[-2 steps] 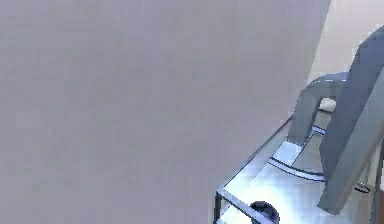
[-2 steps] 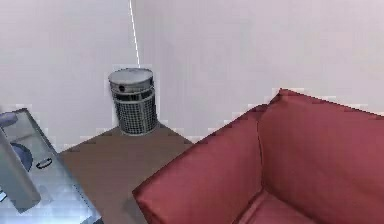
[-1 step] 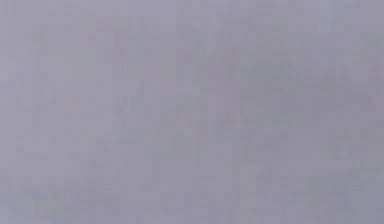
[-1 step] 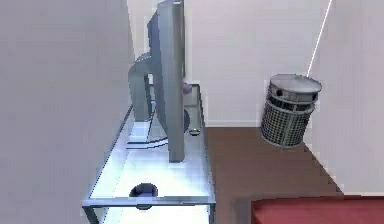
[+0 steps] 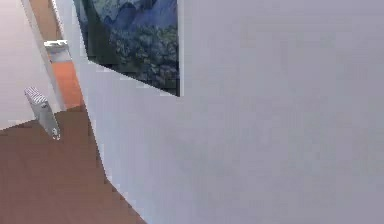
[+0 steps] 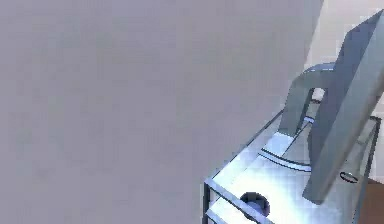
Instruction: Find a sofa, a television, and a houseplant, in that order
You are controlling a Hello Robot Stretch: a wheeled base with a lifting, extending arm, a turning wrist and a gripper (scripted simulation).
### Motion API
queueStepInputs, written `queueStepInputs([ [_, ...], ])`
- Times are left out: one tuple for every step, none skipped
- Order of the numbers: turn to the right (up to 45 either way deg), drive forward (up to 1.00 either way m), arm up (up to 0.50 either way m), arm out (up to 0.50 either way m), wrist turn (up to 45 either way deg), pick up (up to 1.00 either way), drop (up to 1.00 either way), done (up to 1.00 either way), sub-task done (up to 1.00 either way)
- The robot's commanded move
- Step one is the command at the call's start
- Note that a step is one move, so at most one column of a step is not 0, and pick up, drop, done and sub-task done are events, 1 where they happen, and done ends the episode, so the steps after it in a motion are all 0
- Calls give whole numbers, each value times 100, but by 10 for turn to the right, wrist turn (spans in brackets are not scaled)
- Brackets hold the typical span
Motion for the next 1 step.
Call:
queueStepInputs([
  [-420, 0, 0, 0, 0, 0, 0, 0, 0],
])
